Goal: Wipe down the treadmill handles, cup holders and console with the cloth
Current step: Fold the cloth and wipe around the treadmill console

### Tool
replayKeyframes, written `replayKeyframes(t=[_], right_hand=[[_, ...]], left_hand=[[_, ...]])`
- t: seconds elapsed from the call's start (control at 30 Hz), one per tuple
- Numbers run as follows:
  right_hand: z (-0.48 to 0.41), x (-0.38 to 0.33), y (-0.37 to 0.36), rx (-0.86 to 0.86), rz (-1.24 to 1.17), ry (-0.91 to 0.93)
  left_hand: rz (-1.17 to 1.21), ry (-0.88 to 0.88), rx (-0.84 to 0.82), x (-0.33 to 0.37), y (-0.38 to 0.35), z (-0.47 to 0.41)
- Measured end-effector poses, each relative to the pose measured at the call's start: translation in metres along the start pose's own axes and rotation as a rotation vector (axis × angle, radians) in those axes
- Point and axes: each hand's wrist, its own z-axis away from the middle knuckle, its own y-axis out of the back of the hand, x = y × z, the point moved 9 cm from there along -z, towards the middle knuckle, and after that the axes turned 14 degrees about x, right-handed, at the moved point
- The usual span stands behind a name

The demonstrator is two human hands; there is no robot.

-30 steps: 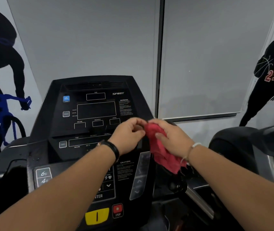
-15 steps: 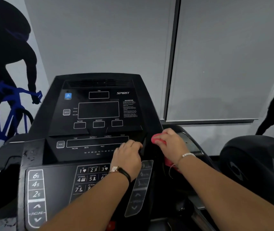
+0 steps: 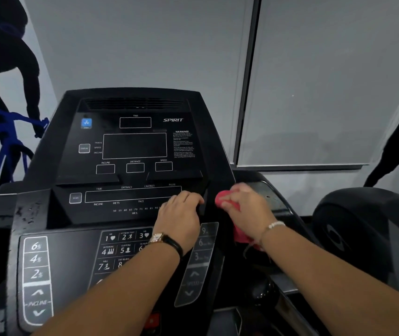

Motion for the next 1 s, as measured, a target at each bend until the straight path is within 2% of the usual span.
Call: replayKeyframes(t=[0.13,0.2,0.37,0.47,0.63,0.7,0.83,0.9,1.0], right_hand=[[0.042,-0.008,0.001,-0.139,-0.105,0.125],[0.025,-0.001,0.003,-0.091,-0.102,0.13],[-0.024,0.008,0.002,0.077,-0.086,-0.06],[-0.004,0.004,0.003,0.063,-0.081,-0.003],[0.046,-0.004,0.004,-0.078,-0.214,0.131],[0.025,0.001,0.004,-0.04,-0.177,0.126],[-0.018,0.01,-0.001,0.049,-0.089,-0.001],[-0.007,0.004,-0.002,0.009,-0.068,0.015],[0.041,-0.004,-0.001,-0.153,-0.136,0.124]], left_hand=[[0.006,-0.005,-0.016,0.001,-0.001,0.0],[0.012,-0.005,-0.022,0.002,-0.001,-0.001],[0.012,-0.006,-0.019,0.002,0.0,0.0],[0.01,-0.019,-0.04,0.003,-0.001,-0.001],[0.015,-0.021,-0.063,0.001,-0.004,-0.001],[0.016,-0.017,-0.069,0.001,-0.004,-0.002],[0.026,-0.011,-0.078,0.001,-0.004,-0.001],[0.04,-0.008,-0.084,0.001,-0.003,-0.001],[0.042,-0.01,-0.082,0.001,-0.003,-0.001]])
